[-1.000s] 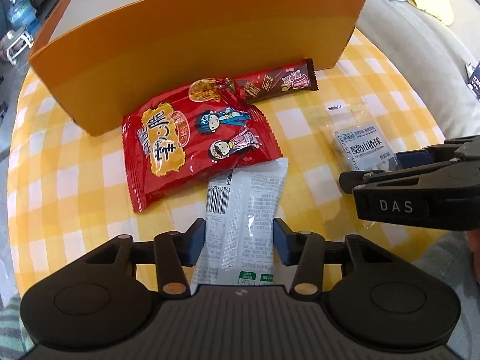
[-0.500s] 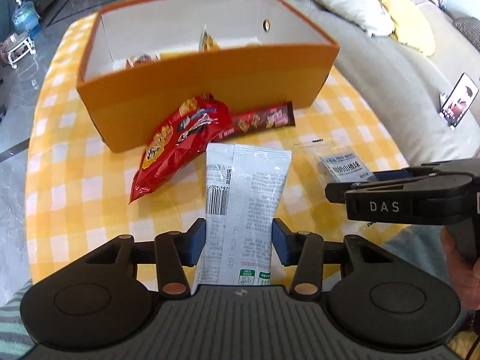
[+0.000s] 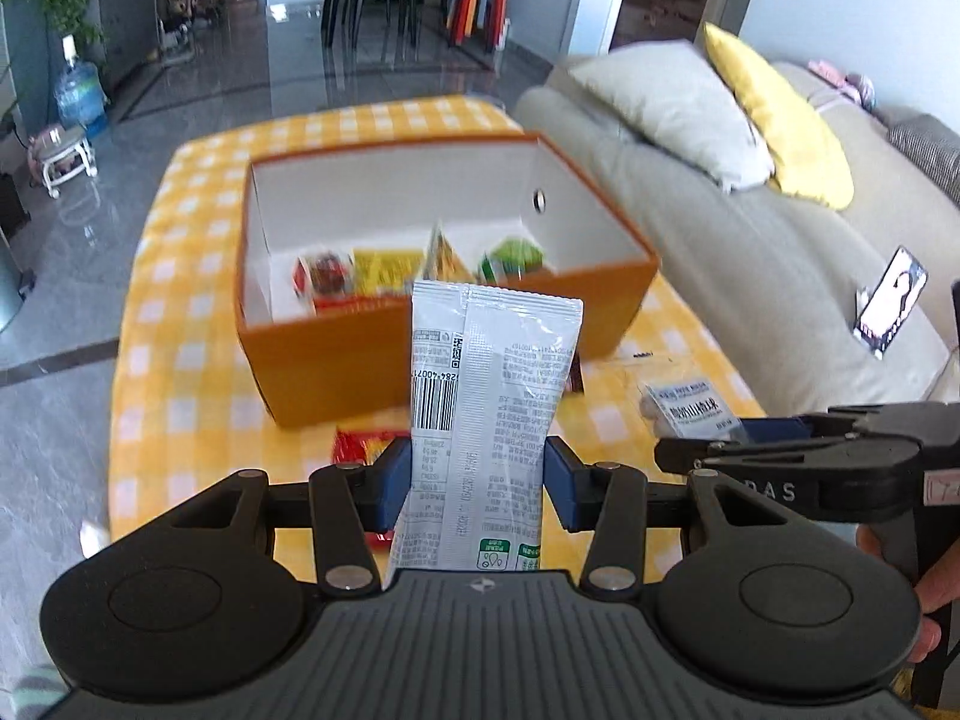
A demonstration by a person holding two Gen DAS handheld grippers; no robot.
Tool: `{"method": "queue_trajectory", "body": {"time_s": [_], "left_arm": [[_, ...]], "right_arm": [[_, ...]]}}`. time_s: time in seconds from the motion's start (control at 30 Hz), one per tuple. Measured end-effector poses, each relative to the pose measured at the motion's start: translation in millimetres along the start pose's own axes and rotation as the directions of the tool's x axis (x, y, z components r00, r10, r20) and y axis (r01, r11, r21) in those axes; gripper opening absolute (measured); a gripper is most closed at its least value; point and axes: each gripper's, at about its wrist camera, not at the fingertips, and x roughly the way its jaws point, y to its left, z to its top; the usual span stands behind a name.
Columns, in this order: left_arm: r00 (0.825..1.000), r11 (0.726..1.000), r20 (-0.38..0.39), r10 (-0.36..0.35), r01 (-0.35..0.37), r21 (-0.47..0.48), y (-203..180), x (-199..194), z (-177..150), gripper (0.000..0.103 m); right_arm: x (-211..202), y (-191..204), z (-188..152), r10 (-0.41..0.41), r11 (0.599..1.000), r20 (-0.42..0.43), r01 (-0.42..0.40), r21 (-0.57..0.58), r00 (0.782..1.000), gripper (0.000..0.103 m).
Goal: Organize snacks
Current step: 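Carry the white packet and yogurt ball packet over the box with both tools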
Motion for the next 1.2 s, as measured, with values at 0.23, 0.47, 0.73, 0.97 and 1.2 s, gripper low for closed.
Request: {"method": "queue_trajectory", "body": {"time_s": [0.23,0.47,0.73,0.97,1.2], "left_arm": [[0.998,1.000,0.064,0.018,-0.018,0.007,8.6,-5.5,34.6,0.053],[0.995,1.000,0.104,0.009,-0.011,0.018,16.0,-5.6,67.9,0.053],[0.992,1.000,0.125,0.008,-0.009,0.011,29.4,12.8,111.1,0.053],[0.999,1.000,0.046,0.024,-0.024,0.010,44.2,60.8,133.8,0.053],[0.992,0.996,-0.099,0.078,-0.075,0.037,58.4,119.9,136.1,0.053]], "right_arm": [[-20.2,4.3,24.4,0.054,0.999,0.107,-0.054,-0.001,0.993,0.057],[-24.5,7.6,54.1,0.084,0.996,0.154,-0.084,-0.005,0.984,0.057],[-13.0,10.6,107.2,0.102,0.995,0.176,-0.098,-0.030,0.979,0.057],[17.2,15.4,154.7,0.128,0.991,0.155,-0.121,-0.059,0.979,0.057],[67.9,28.1,179.1,0.136,0.988,0.081,-0.129,-0.085,0.987,0.057]]}}
